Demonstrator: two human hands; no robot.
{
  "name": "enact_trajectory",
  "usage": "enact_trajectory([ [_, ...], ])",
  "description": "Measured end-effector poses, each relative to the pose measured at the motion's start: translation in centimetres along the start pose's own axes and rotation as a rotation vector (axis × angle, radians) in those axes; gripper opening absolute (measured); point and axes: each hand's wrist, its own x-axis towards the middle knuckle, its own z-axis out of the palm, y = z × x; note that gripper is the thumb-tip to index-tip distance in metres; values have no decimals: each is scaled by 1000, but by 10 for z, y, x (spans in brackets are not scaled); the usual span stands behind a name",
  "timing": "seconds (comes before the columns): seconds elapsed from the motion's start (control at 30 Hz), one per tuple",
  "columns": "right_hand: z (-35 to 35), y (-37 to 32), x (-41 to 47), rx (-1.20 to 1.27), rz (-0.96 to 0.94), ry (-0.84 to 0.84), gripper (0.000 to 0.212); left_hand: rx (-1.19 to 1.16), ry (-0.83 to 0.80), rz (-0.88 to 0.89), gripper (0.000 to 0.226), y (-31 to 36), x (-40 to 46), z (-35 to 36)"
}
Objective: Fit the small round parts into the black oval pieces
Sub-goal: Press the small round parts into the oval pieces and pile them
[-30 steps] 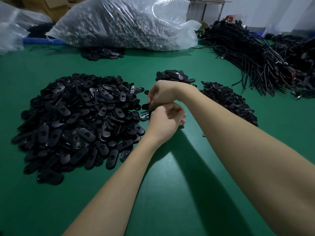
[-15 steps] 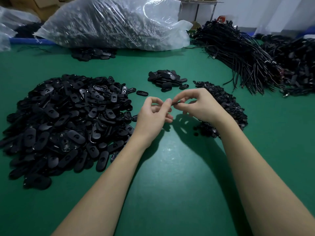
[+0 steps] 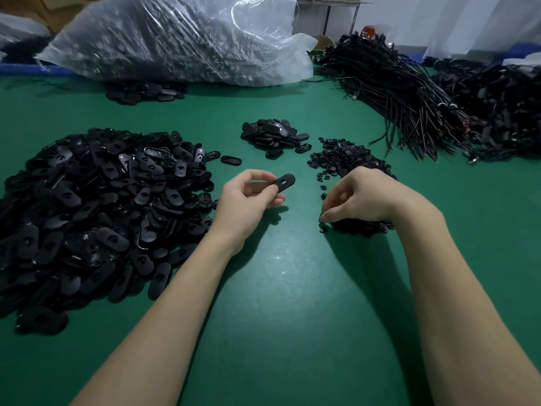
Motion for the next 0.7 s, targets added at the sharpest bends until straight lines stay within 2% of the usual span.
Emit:
enact_trajectory([
  [0.3, 6, -10, 2, -24, -66, -36, 9, -3, -6, -4, 19, 3, -2, -1],
  [0.47, 6, -23, -2, 332, -201, 30, 4, -10, -26, -7, 18, 4, -3, -2],
  [0.7, 15, -32, 0, 500, -210, 213, 2, -31, -44, -1, 16, 6, -4, -2],
])
